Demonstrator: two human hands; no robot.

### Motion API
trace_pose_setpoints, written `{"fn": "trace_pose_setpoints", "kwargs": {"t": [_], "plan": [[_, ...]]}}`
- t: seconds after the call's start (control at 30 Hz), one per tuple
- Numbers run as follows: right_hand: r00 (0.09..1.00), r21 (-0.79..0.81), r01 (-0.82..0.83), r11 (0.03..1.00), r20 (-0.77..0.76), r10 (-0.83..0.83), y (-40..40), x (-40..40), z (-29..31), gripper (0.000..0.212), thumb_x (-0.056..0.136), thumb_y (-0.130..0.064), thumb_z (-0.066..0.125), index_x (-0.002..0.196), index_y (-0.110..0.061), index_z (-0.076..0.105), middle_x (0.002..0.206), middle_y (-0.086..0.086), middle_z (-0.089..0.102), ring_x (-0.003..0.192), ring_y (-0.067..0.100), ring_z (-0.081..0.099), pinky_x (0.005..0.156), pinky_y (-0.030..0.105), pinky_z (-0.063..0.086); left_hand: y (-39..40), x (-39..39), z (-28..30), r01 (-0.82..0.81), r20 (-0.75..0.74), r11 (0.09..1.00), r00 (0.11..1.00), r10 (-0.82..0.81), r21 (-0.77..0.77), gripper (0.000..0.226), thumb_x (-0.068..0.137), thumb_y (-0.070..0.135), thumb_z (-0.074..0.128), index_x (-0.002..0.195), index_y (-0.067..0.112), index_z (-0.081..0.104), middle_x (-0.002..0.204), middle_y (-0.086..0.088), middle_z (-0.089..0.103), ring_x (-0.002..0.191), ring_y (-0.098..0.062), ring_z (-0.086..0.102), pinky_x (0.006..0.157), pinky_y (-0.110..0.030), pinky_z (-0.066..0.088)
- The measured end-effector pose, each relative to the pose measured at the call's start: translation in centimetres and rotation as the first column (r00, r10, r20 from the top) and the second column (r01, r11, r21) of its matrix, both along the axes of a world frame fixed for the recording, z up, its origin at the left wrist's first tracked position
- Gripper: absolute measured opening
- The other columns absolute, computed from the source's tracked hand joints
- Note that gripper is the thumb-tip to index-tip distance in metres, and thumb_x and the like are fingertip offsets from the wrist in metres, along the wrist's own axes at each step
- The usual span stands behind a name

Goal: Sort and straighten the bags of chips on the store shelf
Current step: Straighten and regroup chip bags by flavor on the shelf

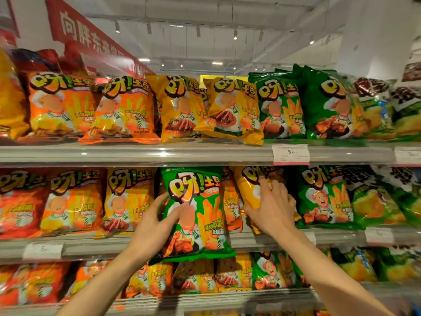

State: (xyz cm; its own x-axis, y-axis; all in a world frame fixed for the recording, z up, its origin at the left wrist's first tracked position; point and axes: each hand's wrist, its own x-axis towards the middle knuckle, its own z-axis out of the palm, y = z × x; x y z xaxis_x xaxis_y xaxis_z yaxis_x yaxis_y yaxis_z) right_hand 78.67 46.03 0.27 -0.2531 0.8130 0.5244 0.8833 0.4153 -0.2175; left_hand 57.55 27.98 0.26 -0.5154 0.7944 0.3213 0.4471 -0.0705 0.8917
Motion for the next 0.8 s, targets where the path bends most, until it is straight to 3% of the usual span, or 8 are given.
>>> {"fn": "trace_pose_setpoints", "kwargs": {"t": [0.2, 0.33, 0.47, 0.53, 0.57, 0.63, 0.73, 0.8], "plan": [[0.996, 0.043, 0.009, 0.999, 0.092, -0.013, -1.8, 2.3, 1.0, 0.095, 0.081, -0.066, 0.054, 0.155, -0.027, 0.008, 0.157, 0.009, 0.022, 0.145, 0.03, 0.017, 0.109, 0.056, 0.031, 0.4, 1.3, 0.1, 0.018, -0.057, 1.0, 0.998, -0.018, 0.011, 0.071, 0.089, 0.054, 0.059, 0.15, 0.025, 0.038, 0.131, 0.018, 0.044, 0.122, -0.003, 0.04, 0.098, -0.025, 0.032], [0.989, 0.082, 0.065, 0.995, 0.124, -0.075, -2.4, 4.7, 1.2, 0.102, 0.078, -0.067, 0.057, 0.156, -0.026, 0.006, 0.16, 0.01, 0.017, 0.147, 0.03, 0.015, 0.11, 0.059, 0.027, 1.1, 2.6, 0.1, 0.048, -0.095, 0.999, 0.994, -0.05, -0.016, 0.093, 0.071, 0.084, 0.054, 0.147, 0.032, 0.041, 0.144, 0.016, 0.05, 0.133, -0.011, 0.047, 0.107, -0.034, 0.04], [0.982, 0.114, 0.128, 0.985, 0.126, -0.142, -2.5, 8.0, 1.1, 0.102, 0.077, -0.066, 0.058, 0.156, -0.025, 0.008, 0.161, 0.012, 0.016, 0.146, 0.033, 0.017, 0.109, 0.058, 0.029, 3.0, 5.5, 0.6, 0.063, -0.117, 0.998, 0.991, -0.065, -0.02, 0.072, 0.088, 0.061, 0.058, 0.149, 0.028, 0.039, 0.144, 0.01, 0.049, 0.137, -0.019, 0.045, 0.1, -0.028, 0.038], [0.979, 0.094, 0.155, 0.983, 0.117, -0.165, -2.3, 9.8, 0.9, 0.101, 0.079, -0.066, 0.057, 0.156, -0.026, 0.005, 0.162, 0.012, 0.013, 0.147, 0.032, 0.014, 0.108, 0.057, 0.03, 4.2, 7.1, 1.0, 0.074, -0.12, 0.994, 0.989, -0.083, -0.075, 0.058, 0.093, 0.05, 0.058, 0.145, 0.032, 0.039, 0.133, 0.001, 0.062, 0.124, -0.03, 0.057, 0.083, -0.029, 0.046], [0.977, 0.086, 0.169, 0.982, 0.115, -0.178, -2.1, 10.7, 0.9, 0.101, 0.08, -0.066, 0.057, 0.156, -0.026, 0.004, 0.162, 0.012, 0.012, 0.147, 0.032, 0.012, 0.108, 0.057, 0.03, 4.9, 8.0, 1.2, 0.082, -0.122, 0.993, 0.988, -0.093, -0.089, 0.049, 0.094, 0.049, 0.058, 0.138, 0.037, 0.04, 0.118, 0.007, 0.067, 0.111, -0.031, 0.065, 0.075, -0.032, 0.05], [0.975, 0.069, 0.189, 0.98, 0.106, -0.196, -1.9, 12.4, 0.7, 0.1, 0.081, -0.066, 0.056, 0.156, -0.026, 0.004, 0.162, 0.012, 0.012, 0.147, 0.032, 0.012, 0.108, 0.058, 0.03, 6.7, 9.0, 1.1, 0.093, -0.123, 0.99, 0.987, -0.107, -0.109, 0.034, 0.094, 0.049, 0.06, 0.121, 0.04, 0.042, 0.095, 0.014, 0.068, 0.083, -0.023, 0.071, 0.065, -0.031, 0.054], [0.973, 0.075, 0.209, 0.975, 0.085, -0.215, -1.6, 14.5, 0.3, 0.1, 0.08, -0.063, 0.06, 0.156, -0.025, 0.009, 0.16, 0.012, 0.017, 0.146, 0.032, 0.017, 0.106, 0.06, 0.032, 9.8, 10.3, 0.9, 0.117, -0.136, 0.987, 0.982, -0.132, -0.111, 0.056, 0.091, 0.055, 0.06, 0.139, 0.031, 0.044, 0.124, 0.01, 0.066, 0.102, -0.016, 0.069, 0.085, -0.034, 0.055], [0.974, 0.084, 0.212, 0.974, 0.065, -0.218, -1.4, 15.6, 0.2, 0.099, 0.079, -0.062, 0.061, 0.156, -0.024, 0.012, 0.16, 0.013, 0.019, 0.146, 0.033, 0.019, 0.105, 0.061, 0.033, 11.8, 11.0, 0.8, 0.089, -0.157, 0.988, 0.982, -0.108, -0.124, 0.065, 0.092, 0.054, 0.058, 0.146, 0.024, 0.038, 0.136, 0.005, 0.058, 0.11, -0.016, 0.063, 0.09, -0.034, 0.053]]}}
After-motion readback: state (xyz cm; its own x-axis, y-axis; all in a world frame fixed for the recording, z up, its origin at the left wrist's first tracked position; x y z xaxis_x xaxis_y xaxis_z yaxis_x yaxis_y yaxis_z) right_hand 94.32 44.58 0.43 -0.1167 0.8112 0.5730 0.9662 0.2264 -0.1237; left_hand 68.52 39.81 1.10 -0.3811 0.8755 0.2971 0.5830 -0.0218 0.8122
